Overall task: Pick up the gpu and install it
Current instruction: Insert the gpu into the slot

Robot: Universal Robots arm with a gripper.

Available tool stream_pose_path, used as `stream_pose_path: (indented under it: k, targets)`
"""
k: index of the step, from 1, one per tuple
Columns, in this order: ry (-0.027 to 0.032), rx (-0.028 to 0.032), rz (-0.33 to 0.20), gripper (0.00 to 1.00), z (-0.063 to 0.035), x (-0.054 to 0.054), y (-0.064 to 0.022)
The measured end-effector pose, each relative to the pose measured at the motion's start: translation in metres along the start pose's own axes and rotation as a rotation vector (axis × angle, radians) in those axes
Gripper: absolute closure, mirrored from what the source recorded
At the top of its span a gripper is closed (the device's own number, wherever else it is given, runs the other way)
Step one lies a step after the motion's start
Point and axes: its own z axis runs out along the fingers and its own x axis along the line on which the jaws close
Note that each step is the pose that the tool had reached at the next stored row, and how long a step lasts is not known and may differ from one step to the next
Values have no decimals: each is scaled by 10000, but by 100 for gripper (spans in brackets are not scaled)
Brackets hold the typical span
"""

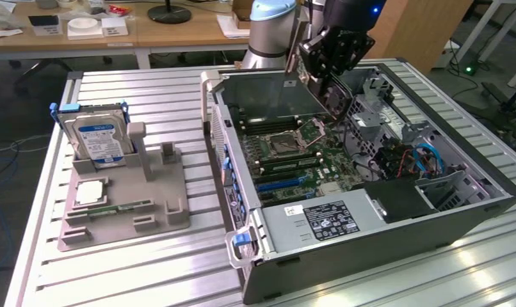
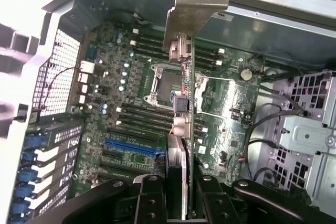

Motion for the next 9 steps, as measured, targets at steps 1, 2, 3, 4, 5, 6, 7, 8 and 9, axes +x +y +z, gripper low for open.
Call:
stream_pose_path:
  k: [1, 2, 3, 4, 5, 6, 7, 8, 9]
  targets:
    - [7, 1, -105, 73, 0, 0, 0]
    - [15, 2, -226, 73, -1, 0, -1]
    - [23, 1, -347, 73, 0, 0, -1]
    - [29, 0, -454, 73, 0, 0, -1]
    - [35, 1, -554, 73, 0, 0, -1]
    - [42, 0, -648, 73, 0, 0, -2]
    - [48, 1, -744, 73, 0, 0, -2]
    - [53, 1, -832, 73, 0, 0, -3]
    - [57, -1, -922, 73, 1, 1, -5]
